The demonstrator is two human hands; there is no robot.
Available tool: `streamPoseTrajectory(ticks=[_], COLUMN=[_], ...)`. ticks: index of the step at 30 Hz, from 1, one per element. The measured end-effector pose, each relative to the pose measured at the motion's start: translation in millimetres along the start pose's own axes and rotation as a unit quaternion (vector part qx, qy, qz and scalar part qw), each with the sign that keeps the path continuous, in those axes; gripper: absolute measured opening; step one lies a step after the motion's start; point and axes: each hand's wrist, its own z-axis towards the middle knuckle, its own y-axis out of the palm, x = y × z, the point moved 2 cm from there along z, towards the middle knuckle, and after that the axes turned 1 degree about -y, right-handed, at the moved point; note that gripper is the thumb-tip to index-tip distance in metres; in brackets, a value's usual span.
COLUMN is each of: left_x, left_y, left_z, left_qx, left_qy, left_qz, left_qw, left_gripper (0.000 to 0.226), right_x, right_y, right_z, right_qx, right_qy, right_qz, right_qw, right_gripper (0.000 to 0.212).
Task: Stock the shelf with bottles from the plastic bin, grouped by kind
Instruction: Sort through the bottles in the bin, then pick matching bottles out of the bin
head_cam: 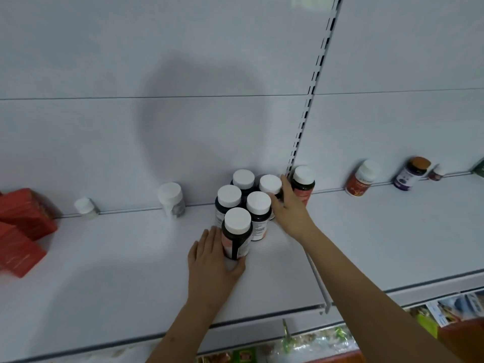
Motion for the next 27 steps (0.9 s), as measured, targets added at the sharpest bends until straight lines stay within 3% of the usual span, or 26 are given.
streamPoseTrajectory(ticks=[5,10,12,16,21,27], left_x=[-0.1,30.1,53.7,125.6,252.0,422.7], left_y=[-8.2,-28.5,-31.3,-14.8,29.6,103.8], left_z=[-7.5,-41.4,-50.6,-63.8,-89.8,-147.2], left_qx=[-0.005,0.098,0.117,0.051,-0.035,-0.167], left_qy=[0.001,-0.051,-0.035,0.057,0.182,0.306], left_qz=[-0.010,-0.089,-0.110,-0.172,-0.180,-0.203], left_qw=[1.000,0.990,0.986,0.982,0.966,0.915], left_gripper=[0.083,0.057,0.046,0.035,0.045,0.047], right_x=[6.7,5.4,8.2,18.9,57.8,155.7], right_y=[-10.8,-45.3,-67.0,-129.6,-244.7,-403.0], right_z=[-28.1,-59.7,-70.7,-101.7,-164.7,-271.3], right_qx=[0.041,0.096,0.110,0.142,0.196,0.301], right_qy=[-0.030,-0.064,-0.073,-0.091,-0.109,-0.037], right_qz=[0.016,0.005,0.011,0.018,-0.032,-0.086], right_qw=[0.999,0.993,0.991,0.986,0.974,0.949], right_gripper=[0.048,0.041,0.042,0.045,0.048,0.050])
